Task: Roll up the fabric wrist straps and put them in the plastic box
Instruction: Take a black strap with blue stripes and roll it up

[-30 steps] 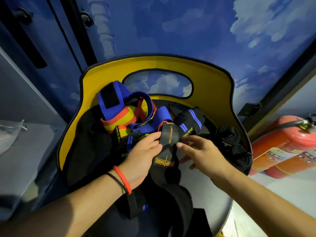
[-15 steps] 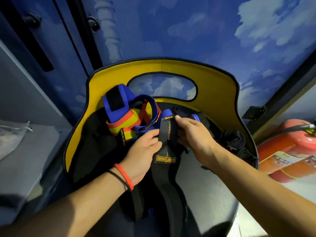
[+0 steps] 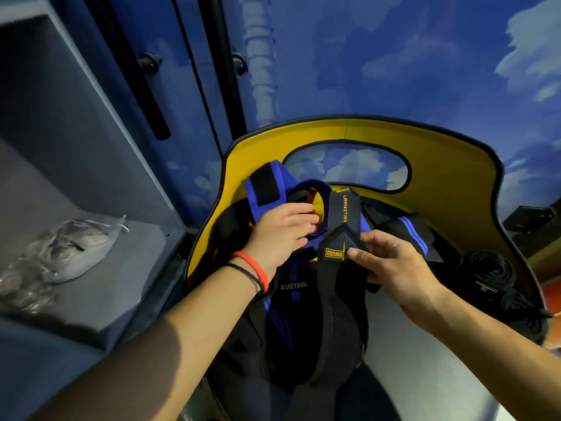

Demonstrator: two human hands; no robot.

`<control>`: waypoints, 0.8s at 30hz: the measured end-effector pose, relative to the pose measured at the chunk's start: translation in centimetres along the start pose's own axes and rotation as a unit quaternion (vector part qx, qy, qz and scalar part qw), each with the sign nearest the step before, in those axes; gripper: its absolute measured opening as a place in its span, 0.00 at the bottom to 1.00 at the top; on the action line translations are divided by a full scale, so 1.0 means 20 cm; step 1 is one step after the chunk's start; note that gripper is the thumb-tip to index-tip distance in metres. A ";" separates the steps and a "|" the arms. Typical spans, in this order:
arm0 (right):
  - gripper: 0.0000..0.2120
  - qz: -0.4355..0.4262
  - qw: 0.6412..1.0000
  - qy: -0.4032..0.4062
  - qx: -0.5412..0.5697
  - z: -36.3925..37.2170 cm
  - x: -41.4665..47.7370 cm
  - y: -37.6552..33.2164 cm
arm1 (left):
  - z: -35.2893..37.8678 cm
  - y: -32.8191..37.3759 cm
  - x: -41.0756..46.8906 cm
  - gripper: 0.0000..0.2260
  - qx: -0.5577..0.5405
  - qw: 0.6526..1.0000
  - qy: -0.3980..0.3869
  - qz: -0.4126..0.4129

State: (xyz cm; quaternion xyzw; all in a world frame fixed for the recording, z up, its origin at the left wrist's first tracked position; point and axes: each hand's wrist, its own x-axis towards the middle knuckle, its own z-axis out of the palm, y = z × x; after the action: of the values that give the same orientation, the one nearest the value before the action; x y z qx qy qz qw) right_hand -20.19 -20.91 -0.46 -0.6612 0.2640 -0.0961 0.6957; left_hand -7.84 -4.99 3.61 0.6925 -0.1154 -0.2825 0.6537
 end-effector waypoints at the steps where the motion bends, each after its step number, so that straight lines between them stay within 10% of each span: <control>1: 0.13 -0.007 1.000 0.005 -0.008 -0.01 0.01 0.00 | -0.07 0.03 0.02 0.13 0.020 0.999 0.025 0.003; 6: 0.06 -0.035 0.999 0.017 0.005 0.00 0.04 -0.03 | -0.40 0.00 0.13 0.12 0.180 0.967 0.182 0.002; 24: 0.12 -0.004 0.999 0.003 -0.038 0.06 0.03 -0.04 | -0.50 -0.07 0.06 0.21 0.617 0.771 0.103 -0.119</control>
State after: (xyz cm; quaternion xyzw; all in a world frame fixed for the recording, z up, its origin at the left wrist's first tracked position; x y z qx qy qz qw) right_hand -19.01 -20.29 0.08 -0.6879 0.2669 -0.0902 0.6689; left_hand -1.72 2.91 1.81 0.9801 -0.1136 -0.1533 0.0549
